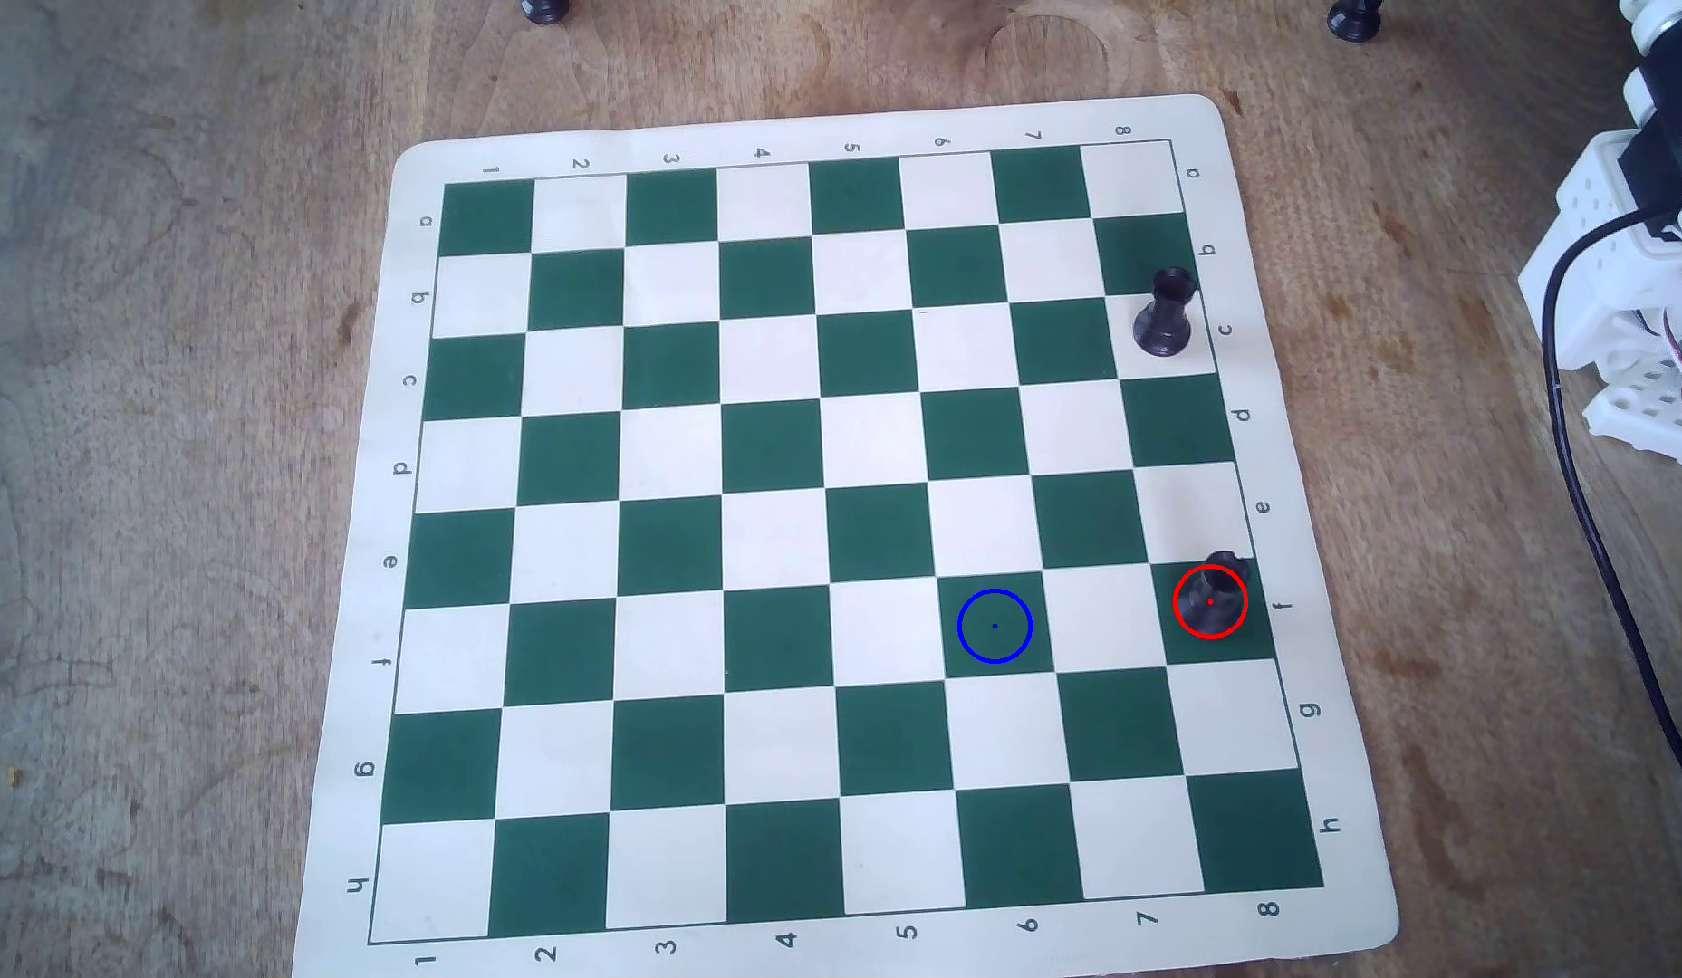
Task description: Move the chess piece from red to blue
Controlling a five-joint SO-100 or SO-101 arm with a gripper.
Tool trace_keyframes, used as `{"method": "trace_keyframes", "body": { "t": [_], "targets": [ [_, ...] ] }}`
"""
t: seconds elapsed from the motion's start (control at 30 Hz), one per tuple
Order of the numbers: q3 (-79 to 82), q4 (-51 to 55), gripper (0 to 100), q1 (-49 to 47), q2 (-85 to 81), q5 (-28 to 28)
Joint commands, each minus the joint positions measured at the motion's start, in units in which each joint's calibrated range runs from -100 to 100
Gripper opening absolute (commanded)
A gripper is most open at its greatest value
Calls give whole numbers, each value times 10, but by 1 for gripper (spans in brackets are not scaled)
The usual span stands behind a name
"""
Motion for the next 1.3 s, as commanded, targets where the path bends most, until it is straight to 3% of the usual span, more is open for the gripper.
{"method": "trace_keyframes", "body": {
  "t": [0.0,0.5,0.83,0.93,0.97,1.0,1.27],
  "targets": [
    [8,-2,1,-4,-1,1],
    [8,21,0,-3,-1,-3],
    [8,249,4,-3,-1,-1],
    [8,291,14,-2,-1,10],
    [8,319,20,1,-1,84],
    [8,331,21,4,-1,105],
    [9,450,40,15,-1,118]
  ]
}}
